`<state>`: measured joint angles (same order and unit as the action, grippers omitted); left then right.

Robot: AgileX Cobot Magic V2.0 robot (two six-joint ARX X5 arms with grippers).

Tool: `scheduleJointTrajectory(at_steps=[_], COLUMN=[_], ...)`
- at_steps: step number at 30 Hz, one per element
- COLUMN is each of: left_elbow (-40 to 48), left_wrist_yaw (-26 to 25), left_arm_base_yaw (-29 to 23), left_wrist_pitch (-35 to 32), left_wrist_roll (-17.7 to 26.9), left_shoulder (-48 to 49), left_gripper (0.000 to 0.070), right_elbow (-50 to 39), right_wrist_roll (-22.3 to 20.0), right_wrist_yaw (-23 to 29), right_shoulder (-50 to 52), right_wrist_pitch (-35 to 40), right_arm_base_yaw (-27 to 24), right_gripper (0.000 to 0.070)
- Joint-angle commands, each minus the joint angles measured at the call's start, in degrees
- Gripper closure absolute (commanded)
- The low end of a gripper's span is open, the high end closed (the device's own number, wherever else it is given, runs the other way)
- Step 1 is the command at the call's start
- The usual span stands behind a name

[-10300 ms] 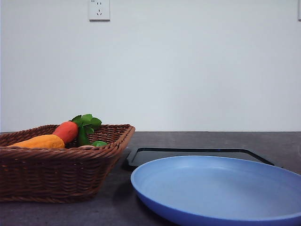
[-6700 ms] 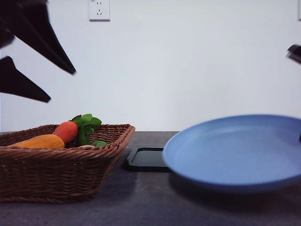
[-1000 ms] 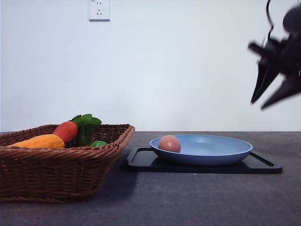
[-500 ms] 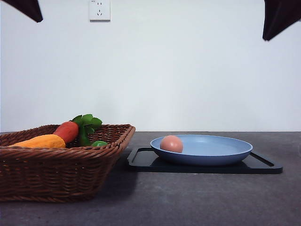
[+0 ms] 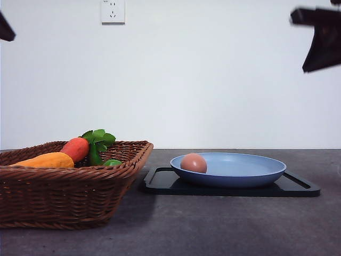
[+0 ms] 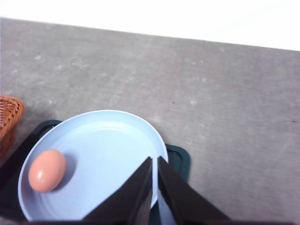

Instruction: Transfer egg from basket to plate and serve

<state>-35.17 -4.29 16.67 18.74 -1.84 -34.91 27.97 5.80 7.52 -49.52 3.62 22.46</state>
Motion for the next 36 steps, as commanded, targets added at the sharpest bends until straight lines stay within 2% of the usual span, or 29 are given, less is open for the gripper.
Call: scheduleJointTrajectory(at_steps=[1, 18, 20, 22, 25, 29, 36], left_elbow=[-0.4, -0.3, -0.2, -0.2, 0.6, 4.2, 16.7], left_wrist_yaw=[0.1, 0.1, 0.3, 0.4, 0.4, 0.4, 0.4], left_arm_base_yaw=[0.2, 0.4, 0.3, -0.5, -3.3, -9.5, -17.8], left_wrist_pitch=[0.5, 1.8, 3.0, 5.1, 8.4, 8.2, 1.6], left_wrist_roll=[-1.4, -1.7, -0.4, 3.2, 4.5, 4.6, 4.3], left_shoulder=[0.8, 2.0, 4.9, 8.9, 16.7, 25.1, 34.0], left_gripper=[0.0700, 0.0700, 0.0700, 0.0700, 0.0700, 0.0700, 0.0700], right_elbow=[-0.3, -0.4, -0.4, -0.4, -0.4, -0.4, -0.4], right_wrist_roll=[0.0, -0.1, -0.1, -0.1, -0.1, -0.1, -0.1], right_wrist_yaw=[0.1, 0.1, 0.1, 0.1, 0.1, 0.1, 0.1], right_shoulder=[-0.3, -0.5, -0.4, -0.4, -0.5, -0.5, -0.5], right_wrist_pitch=[2.2, 4.1, 4.1, 4.1, 4.1, 4.1, 4.1], right_arm_base_yaw=[0.3, 0.3, 0.3, 0.3, 0.3, 0.3, 0.3], right_gripper=[0.0700, 0.0700, 0.0700, 0.0700, 0.0700, 0.0700, 0.0700])
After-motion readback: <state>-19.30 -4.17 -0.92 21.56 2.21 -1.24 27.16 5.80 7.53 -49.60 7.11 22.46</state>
